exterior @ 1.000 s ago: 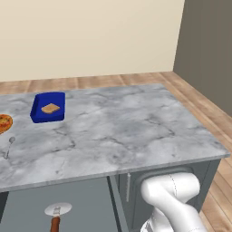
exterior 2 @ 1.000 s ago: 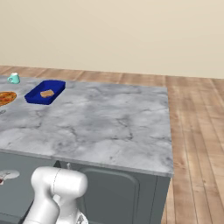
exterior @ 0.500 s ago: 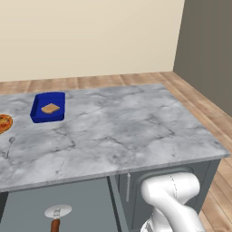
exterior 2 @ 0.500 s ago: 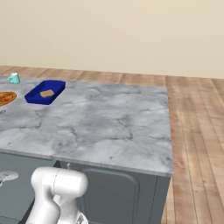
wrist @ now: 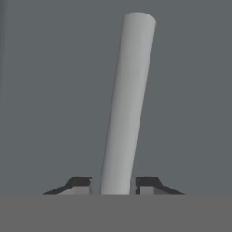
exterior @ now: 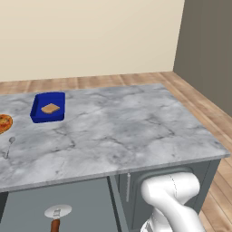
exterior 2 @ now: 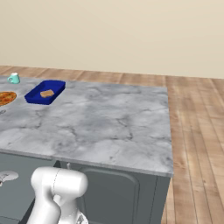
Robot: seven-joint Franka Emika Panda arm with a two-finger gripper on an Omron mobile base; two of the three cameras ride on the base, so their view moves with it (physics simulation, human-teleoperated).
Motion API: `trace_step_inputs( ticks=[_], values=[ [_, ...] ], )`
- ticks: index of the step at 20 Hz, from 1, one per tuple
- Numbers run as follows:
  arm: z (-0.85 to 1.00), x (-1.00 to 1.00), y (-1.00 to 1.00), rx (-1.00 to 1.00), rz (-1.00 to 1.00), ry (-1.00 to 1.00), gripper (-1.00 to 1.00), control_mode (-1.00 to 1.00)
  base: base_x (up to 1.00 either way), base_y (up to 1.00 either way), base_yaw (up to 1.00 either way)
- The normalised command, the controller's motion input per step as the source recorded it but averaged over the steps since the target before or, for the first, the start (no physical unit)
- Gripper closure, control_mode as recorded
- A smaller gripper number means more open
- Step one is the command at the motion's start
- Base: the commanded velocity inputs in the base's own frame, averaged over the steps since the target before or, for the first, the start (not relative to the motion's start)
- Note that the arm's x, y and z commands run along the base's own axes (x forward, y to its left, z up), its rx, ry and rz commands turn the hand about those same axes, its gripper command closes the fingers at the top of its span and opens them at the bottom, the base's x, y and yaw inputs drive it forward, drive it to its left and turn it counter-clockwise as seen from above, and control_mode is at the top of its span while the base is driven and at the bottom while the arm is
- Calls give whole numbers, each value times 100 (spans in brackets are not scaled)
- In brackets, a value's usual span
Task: Take the pizza cutter from the drawer on the left and place it on the dining counter for cutting.
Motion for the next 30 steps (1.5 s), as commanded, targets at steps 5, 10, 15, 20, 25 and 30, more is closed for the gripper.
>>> trace_step_inputs(
  ticks=[5, 10, 15, 20, 25, 30],
  values=[
    [0, 0, 0, 0, 0, 0, -100, -100, 0, 0, 0],
    [0, -13, 0, 0, 0, 0, -100, -100, 0, 0, 0],
    [0, -44, 0, 0, 0, 0, -100, -100, 0, 0, 0],
    [3, -57, 11, 0, -3, -1, -100, -100, 0, 0, 0],
    [24, -48, 29, 0, -1, 0, -100, -100, 0, 0, 0],
    [65, -9, 34, 2, 0, 0, -100, -100, 0, 0, 0]
  ],
)
